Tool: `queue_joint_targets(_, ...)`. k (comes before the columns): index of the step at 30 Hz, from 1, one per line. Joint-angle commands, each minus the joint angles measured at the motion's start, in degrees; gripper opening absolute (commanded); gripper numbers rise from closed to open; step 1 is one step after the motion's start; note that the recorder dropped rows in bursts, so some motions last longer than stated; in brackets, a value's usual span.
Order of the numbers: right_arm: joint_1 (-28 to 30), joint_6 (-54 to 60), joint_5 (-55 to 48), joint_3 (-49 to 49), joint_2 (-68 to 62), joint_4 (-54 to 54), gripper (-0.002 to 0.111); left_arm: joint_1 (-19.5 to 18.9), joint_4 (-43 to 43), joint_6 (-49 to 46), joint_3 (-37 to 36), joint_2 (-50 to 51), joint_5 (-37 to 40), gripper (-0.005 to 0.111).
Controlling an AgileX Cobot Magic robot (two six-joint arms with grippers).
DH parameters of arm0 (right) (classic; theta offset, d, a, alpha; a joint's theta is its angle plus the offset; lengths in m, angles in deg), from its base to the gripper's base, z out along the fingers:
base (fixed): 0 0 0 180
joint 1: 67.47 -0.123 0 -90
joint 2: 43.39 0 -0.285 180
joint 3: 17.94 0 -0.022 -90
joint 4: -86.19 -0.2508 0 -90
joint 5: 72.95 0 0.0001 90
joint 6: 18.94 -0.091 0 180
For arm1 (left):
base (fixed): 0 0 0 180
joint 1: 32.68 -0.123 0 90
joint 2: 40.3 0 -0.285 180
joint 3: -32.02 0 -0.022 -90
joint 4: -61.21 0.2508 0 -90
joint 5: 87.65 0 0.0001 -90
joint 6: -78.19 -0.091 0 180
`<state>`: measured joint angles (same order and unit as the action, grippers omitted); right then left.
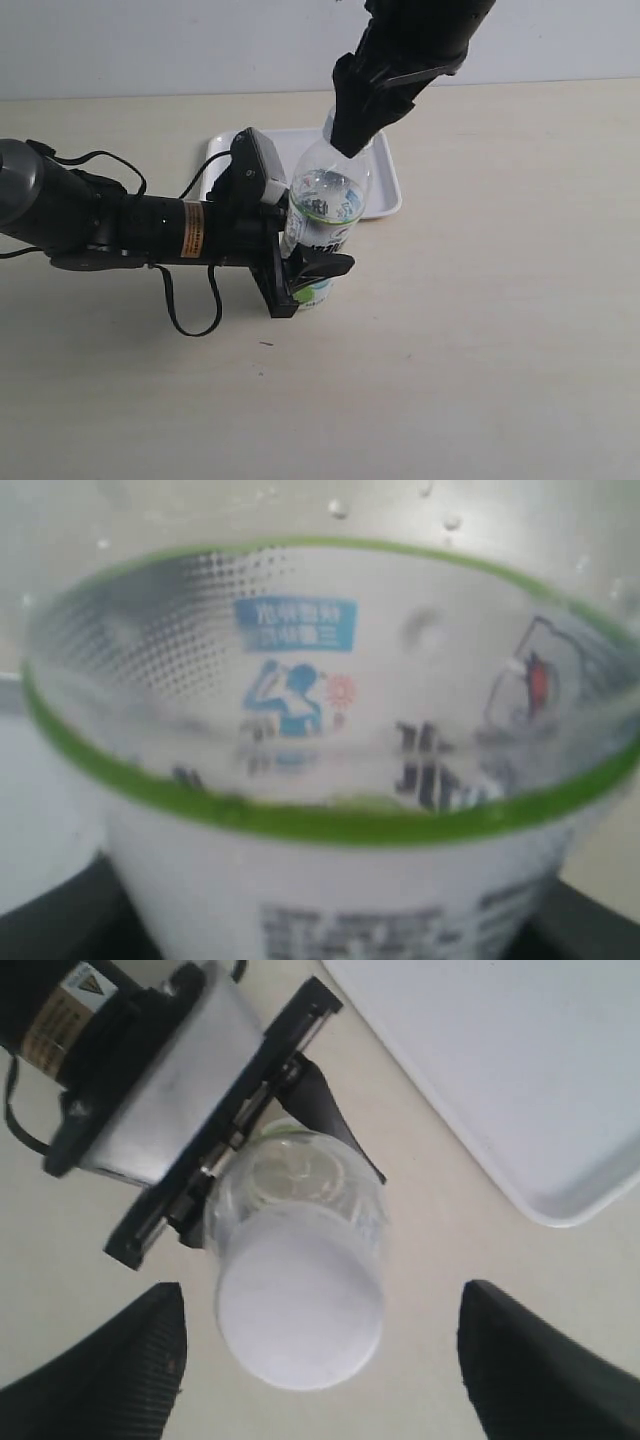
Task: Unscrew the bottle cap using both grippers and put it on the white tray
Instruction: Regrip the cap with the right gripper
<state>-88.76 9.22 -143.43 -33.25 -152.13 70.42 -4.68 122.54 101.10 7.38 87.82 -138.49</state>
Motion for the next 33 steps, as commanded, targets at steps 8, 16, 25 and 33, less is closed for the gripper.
queue_joint_targets(8,-0.07,-1.34,0.51,0.13,0.19,-6.17,0.071,-0.01,-0.29,-0.03,0.01,-0.32,-1.39,0.000)
queue_joint_targets(16,-0.07,-5.40,0.51,0.13,0.19,-3.35,0.067,-0.01,-0.29,-0.03,0.01,-0.32,-0.80,0.000)
queue_joint_targets(25,-0.07,-5.53,0.51,0.13,0.19,-3.35,0.060,-0.01,-0.29,-0.03,0.01,-0.32,-0.80,0.000)
queue_joint_targets(33,-0.07,-5.33,0.51,0.13,0.19,-3.24,0.052,-0.01,-0.29,0.91,0.01,-0.32,-0.77,0.000)
